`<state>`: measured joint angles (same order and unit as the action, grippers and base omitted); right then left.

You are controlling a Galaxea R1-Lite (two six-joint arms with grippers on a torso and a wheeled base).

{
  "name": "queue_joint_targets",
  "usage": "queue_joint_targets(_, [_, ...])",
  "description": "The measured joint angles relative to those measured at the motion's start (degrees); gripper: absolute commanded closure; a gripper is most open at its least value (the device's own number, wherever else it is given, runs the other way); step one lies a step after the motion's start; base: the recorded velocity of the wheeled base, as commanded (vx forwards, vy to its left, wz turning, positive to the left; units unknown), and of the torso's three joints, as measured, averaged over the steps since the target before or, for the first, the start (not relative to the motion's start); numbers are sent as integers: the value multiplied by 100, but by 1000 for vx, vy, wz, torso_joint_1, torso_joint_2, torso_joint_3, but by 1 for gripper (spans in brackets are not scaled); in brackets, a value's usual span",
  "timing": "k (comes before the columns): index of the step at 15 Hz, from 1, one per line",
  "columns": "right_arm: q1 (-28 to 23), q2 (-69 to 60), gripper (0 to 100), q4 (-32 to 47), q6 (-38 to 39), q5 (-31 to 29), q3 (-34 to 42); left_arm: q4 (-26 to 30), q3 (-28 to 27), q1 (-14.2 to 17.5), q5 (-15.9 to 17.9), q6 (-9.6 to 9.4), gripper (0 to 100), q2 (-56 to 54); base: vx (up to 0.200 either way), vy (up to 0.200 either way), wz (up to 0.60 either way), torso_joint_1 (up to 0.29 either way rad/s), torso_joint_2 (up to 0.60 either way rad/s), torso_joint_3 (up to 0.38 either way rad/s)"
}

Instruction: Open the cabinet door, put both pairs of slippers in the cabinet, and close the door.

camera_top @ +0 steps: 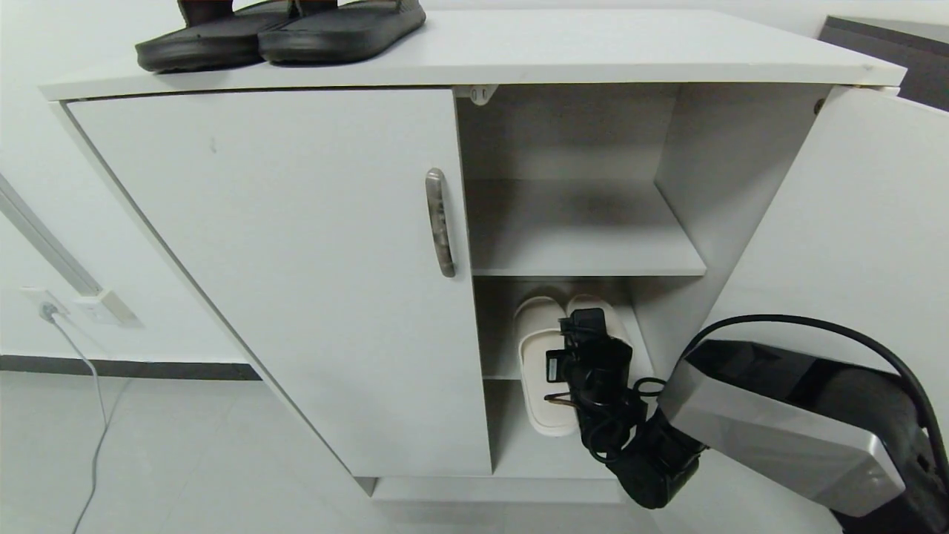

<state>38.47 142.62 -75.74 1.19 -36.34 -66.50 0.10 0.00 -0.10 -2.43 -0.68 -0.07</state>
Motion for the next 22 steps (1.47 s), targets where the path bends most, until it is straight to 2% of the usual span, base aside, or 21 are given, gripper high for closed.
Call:
queue_joint_targets(8, [-286, 542, 100, 1586, 2, -35, -2222, 0, 0, 0, -2, -2, 100, 0, 0, 0, 0, 0, 0, 0])
queue_joint_targets(15, [-477, 903, 100, 2081, -22, -189, -3057, 0, 0, 0, 0, -2, 100, 0, 0, 0, 0, 0, 0, 0])
queue_joint_targets(16, [-485, 929, 0, 2119, -22, -189, -3121, 0, 0, 0, 0, 0, 100, 0, 0, 0, 0, 0, 0, 0])
queue_joint_targets(19, [-490, 969, 0, 2182, -22, -191, -3209, 0, 0, 0, 0, -2, 100, 0, 0, 0, 0, 0, 0, 0])
queue_joint_targets(22, [-471, 923, 0, 2138, -29, -206, -2948, 0, 0, 0, 0, -13, 100, 0, 0, 0, 0, 0, 0, 0])
